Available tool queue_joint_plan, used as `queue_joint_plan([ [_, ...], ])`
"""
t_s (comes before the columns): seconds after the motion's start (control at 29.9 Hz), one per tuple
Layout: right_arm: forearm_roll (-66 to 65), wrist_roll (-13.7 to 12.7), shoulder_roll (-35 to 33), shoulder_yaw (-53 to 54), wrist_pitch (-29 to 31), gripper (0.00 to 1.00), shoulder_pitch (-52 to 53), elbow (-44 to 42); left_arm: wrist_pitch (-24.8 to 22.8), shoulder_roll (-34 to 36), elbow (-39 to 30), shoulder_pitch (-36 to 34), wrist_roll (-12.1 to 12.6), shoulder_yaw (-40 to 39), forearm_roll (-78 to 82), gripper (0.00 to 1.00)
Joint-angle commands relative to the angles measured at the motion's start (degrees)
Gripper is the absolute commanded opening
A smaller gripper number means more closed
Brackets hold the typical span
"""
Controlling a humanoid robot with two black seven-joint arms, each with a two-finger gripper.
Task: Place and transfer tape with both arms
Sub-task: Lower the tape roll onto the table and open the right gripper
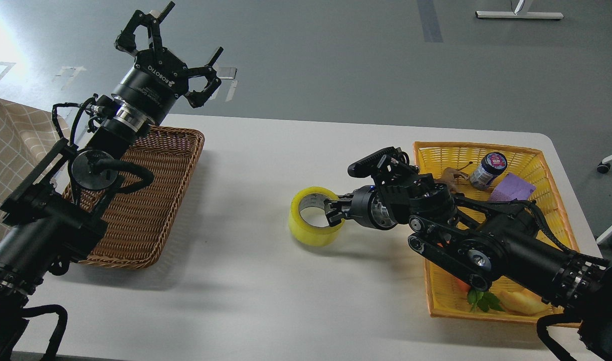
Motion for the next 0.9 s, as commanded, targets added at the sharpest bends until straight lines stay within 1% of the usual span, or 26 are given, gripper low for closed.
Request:
queue_joint_plan([
  [0.0,-0.1,-0.1,0.2,0.0,0.0,0.0,0.0,-0.6,0.0,0.0,0.0,0.0,0.0,0.1,0.0,0.98],
  [0.37,0.0,0.0,0.4,-0.1,0.0,0.0,-0.1,-0.8,0.0,0.0,0.0,0.1,0.0,0.1,0.0,0.98],
  [0.4,0.0,0.0,0.3,-0.1,0.0,0.02,0.0,-0.8,0.0,0.1,0.0,0.1,0.0,0.1,0.0,0.98],
  [0.43,0.0,0.0,0.3,-0.1,0.0,0.12,-0.1,-0.8,0.0,0.0,0.0,0.0,0.0,0.1,0.0,0.98],
  [0.5,0.0,-0.1,0.3,-0.1,0.0,0.21,-0.2,-0.8,0.0,0.1,0.0,0.1,0.0,0.1,0.0,0.98],
  [0.53,0.0,0.0,0.3,-0.1,0.0,0.35,-0.3,-0.8,0.0,0.0,0.0,0.0,0.0,0.1,0.0,0.98],
  [0.57,0.0,0.0,0.3,-0.1,0.0,0.42,-0.4,-0.8,0.0,0.0,0.0,0.0,0.0,0.0,-0.1,0.98],
  [0.77,0.1,0.0,0.3,-0.1,0.0,0.44,-0.7,-0.7,0.0,0.1,0.0,0.0,0.0,0.0,-0.1,0.98],
  [0.84,0.2,0.0,0.2,0.0,0.0,0.51,-0.6,-0.5,0.0,0.1,0.0,0.0,0.0,0.0,-0.2,0.98],
  [0.87,0.3,0.0,0.2,0.0,0.0,0.51,-0.5,-0.4,0.0,0.1,0.0,0.1,0.0,0.0,-0.2,0.98],
])
